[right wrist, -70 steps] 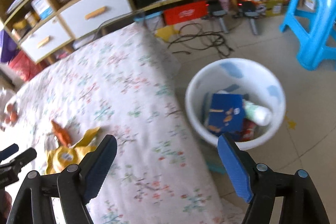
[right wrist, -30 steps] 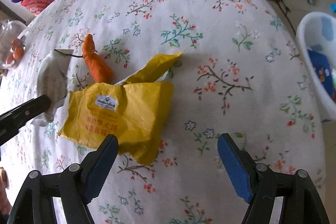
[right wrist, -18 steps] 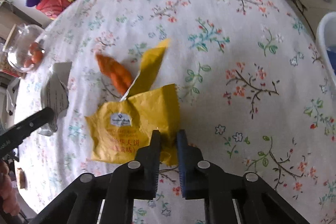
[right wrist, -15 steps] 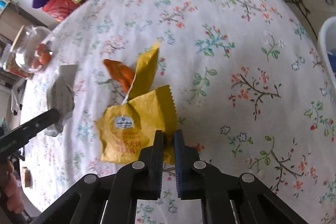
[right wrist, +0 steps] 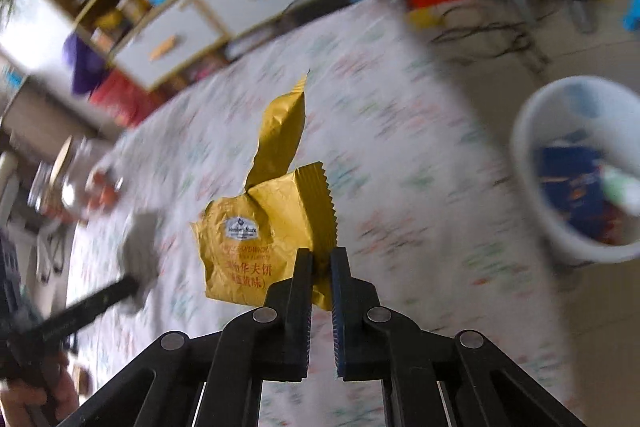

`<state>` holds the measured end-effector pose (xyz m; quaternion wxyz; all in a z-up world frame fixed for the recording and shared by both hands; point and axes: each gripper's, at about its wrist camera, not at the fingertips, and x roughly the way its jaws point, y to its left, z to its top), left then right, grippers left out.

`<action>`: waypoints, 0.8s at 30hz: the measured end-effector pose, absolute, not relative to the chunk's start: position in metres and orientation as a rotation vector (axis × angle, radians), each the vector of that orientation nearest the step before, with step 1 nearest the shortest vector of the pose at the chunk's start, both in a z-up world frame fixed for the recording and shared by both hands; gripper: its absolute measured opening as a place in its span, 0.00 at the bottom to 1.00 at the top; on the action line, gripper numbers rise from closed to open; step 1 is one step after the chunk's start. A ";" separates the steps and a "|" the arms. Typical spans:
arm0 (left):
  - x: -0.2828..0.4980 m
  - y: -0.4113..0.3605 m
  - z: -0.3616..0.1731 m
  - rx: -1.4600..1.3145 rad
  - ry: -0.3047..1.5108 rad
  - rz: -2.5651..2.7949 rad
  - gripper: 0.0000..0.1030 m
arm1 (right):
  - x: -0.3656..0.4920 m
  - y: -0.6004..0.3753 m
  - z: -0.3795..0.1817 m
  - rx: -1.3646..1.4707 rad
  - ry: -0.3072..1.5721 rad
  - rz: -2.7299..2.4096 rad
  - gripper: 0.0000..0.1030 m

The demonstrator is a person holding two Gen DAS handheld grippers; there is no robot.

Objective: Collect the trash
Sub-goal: 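Carry the white snack bag and yellow bag to the wastebasket and release both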

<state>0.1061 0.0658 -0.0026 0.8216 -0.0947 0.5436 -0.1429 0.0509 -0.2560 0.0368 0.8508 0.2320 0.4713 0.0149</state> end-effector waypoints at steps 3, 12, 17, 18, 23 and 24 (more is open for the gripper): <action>0.108 0.057 -0.004 -0.197 1.158 -0.314 0.35 | 0.044 -0.290 0.040 0.496 0.969 -0.058 0.07; 0.108 0.015 -0.005 -0.180 1.159 -0.380 0.35 | 0.014 -0.375 0.040 0.563 0.931 -0.251 0.07; 0.103 -0.016 -0.006 -0.183 1.167 -0.442 0.35 | 0.000 -0.405 0.034 0.584 0.923 -0.327 0.07; 0.101 -0.023 -0.006 -0.178 1.167 -0.456 0.35 | -0.001 -0.410 0.032 0.588 0.922 -0.339 0.07; 0.093 -0.060 -0.004 -0.157 1.169 -0.529 0.35 | -0.006 -0.424 0.026 0.603 0.924 -0.356 0.24; 0.092 -0.067 -0.004 -0.146 1.169 -0.537 0.35 | -0.008 -0.427 0.025 0.601 0.928 -0.371 0.38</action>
